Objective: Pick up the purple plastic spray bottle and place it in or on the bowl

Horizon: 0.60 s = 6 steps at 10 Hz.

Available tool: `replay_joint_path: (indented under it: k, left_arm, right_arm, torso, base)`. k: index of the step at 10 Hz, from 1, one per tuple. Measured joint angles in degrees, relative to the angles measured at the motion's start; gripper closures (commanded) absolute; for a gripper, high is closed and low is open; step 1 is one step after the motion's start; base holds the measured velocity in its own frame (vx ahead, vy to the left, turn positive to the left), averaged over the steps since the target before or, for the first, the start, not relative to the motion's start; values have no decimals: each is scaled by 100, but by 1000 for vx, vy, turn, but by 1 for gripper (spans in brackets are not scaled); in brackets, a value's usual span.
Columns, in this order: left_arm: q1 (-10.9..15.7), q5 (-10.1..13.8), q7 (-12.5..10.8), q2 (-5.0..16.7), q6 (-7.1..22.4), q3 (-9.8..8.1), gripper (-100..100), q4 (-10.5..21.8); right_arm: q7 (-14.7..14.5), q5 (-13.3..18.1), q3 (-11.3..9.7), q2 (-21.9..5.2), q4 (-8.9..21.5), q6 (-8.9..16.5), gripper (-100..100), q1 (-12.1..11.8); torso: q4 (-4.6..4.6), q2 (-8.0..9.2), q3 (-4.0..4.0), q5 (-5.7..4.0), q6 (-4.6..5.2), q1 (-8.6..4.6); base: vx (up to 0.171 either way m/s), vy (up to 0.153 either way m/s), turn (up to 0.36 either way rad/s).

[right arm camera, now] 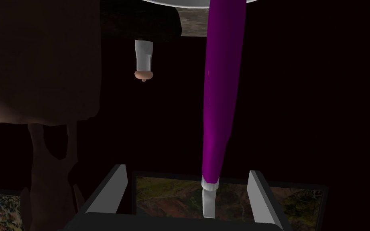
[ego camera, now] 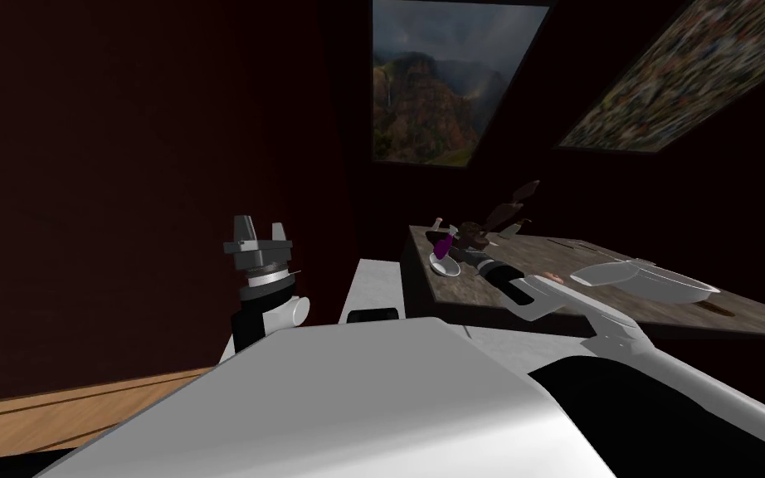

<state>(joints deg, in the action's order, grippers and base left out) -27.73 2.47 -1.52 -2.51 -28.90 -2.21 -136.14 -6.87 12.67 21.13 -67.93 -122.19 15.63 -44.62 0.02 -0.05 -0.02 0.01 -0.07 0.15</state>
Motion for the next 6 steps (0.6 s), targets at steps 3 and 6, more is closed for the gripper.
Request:
replay_joint_path:
  k: [3,6]
  left_arm:
    - [3,0,0,0,1,1,0,1]
    - [2,0,0,0,1,1,0,1]
  right_arm:
    - [184,-423,251,-479,416,257,-100,-10]
    - [346,-763,440,-849,851,451,-100,0]
  torso:
    - [16,70,41,-1,-2,-8]
    - [14,59,35,2,-1,5]
  base:
    - [-207,-13,323]
    - [-157,16,257]
